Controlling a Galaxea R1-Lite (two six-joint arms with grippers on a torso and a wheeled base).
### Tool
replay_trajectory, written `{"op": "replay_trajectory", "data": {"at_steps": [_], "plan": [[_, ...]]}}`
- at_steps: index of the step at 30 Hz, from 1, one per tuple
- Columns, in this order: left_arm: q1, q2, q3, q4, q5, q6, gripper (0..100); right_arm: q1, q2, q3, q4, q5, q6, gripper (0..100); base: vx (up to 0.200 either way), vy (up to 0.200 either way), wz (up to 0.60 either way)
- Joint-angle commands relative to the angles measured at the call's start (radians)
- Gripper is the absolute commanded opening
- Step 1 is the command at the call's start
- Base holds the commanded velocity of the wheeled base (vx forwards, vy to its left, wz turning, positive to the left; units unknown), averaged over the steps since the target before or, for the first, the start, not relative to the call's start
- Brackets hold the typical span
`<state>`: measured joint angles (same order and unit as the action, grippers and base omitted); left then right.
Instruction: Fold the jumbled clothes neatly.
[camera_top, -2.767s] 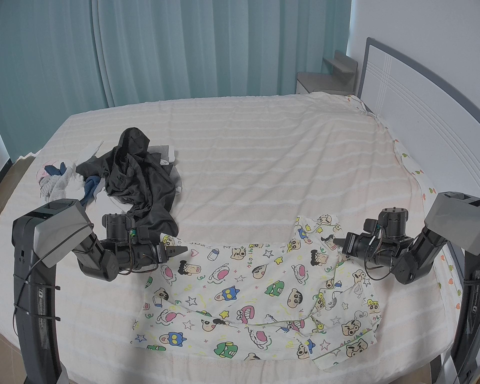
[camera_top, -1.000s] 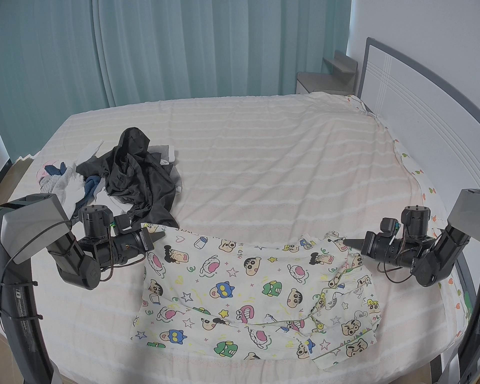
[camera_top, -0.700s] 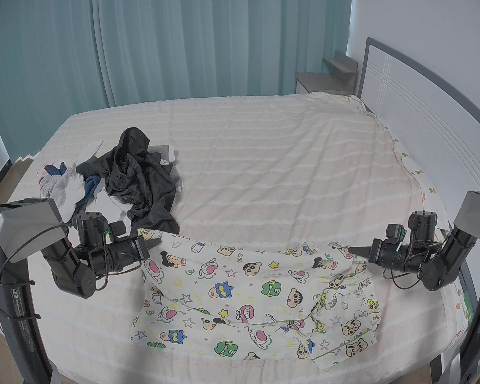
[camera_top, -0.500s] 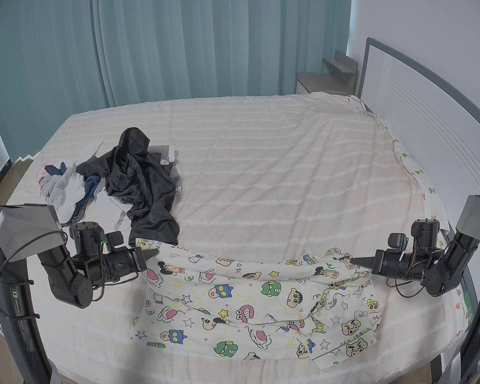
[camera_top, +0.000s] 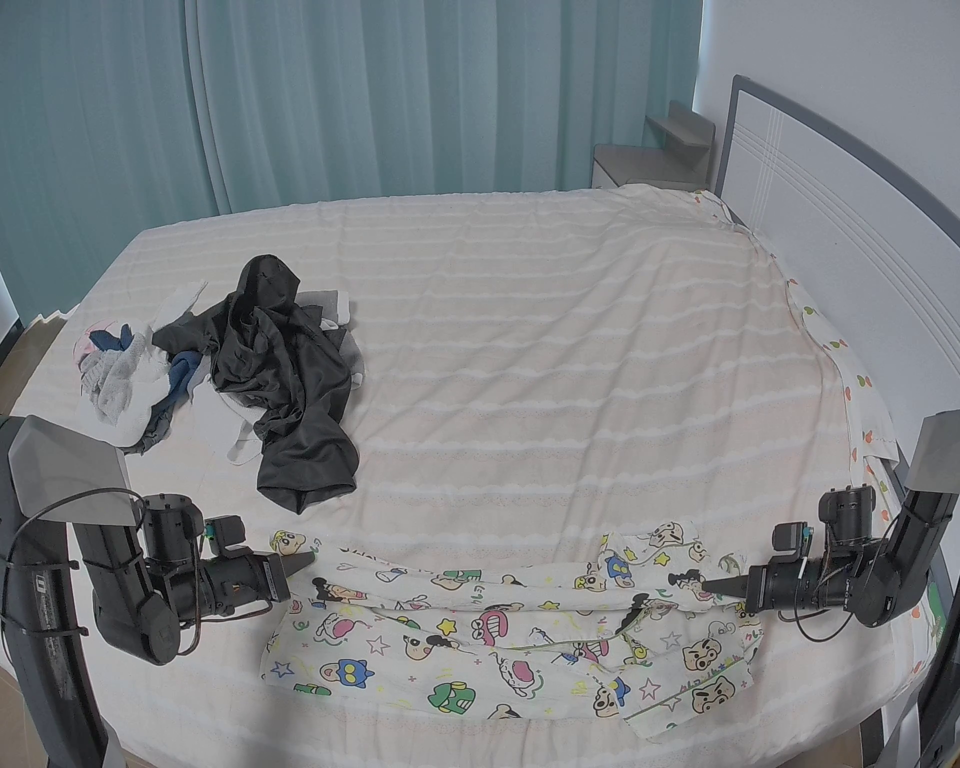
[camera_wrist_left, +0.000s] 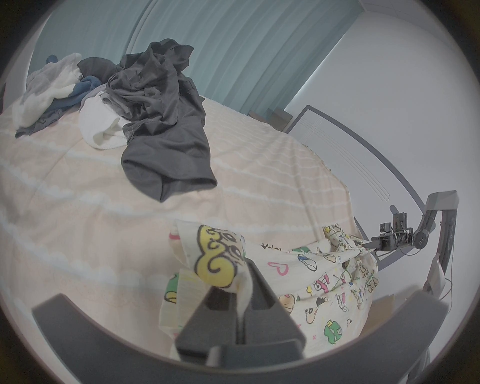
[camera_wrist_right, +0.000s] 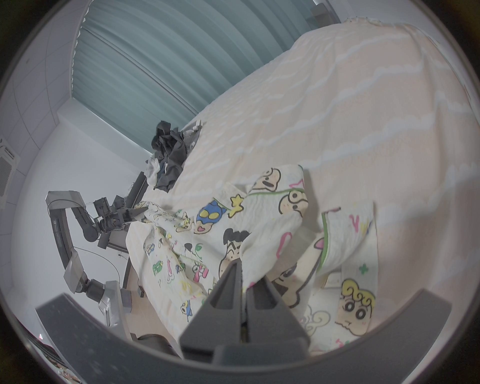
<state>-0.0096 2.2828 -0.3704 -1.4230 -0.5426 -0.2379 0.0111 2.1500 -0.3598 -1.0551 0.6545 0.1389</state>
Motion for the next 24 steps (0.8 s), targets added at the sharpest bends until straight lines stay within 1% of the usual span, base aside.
{"op": "replay_trajectory", "data": {"at_steps": [1,3,5,12,17,21,22,24], "plan": [[0.000,0.100,0.036,-0.057,0.006,0.008,0,0.003,0.051,0.030,-0.002,-0.004,-0.022,0,0.000,0.000,0.00],[0.000,0.146,0.059,-0.120,0.007,0.008,0,0.003,0.057,0.048,-0.002,-0.004,-0.036,0,0.000,0.000,0.00],[0.000,0.170,0.071,-0.148,0.009,0.008,0,0.001,0.065,0.051,-0.002,-0.004,-0.045,0,0.000,0.000,0.00],[-0.001,0.181,0.079,-0.148,0.007,0.008,0,0.001,0.105,0.059,-0.031,-0.007,-0.047,0,0.000,0.000,0.00],[0.000,0.181,0.082,-0.148,0.007,0.006,0,0.001,0.157,0.082,-0.106,-0.010,-0.047,0,0.000,0.000,0.00],[0.000,0.184,0.082,-0.148,0.007,0.006,0,0.001,0.183,0.101,-0.138,-0.035,-0.048,0,0.000,0.000,0.00],[0.000,0.187,0.082,-0.148,0.009,0.006,0,0.001,0.185,0.107,-0.143,-0.036,-0.048,100,0.000,0.000,0.00],[0.000,0.192,0.081,-0.148,0.009,0.006,0,0.003,0.188,0.117,-0.157,-0.036,-0.050,100,0.000,0.000,0.00]]}}
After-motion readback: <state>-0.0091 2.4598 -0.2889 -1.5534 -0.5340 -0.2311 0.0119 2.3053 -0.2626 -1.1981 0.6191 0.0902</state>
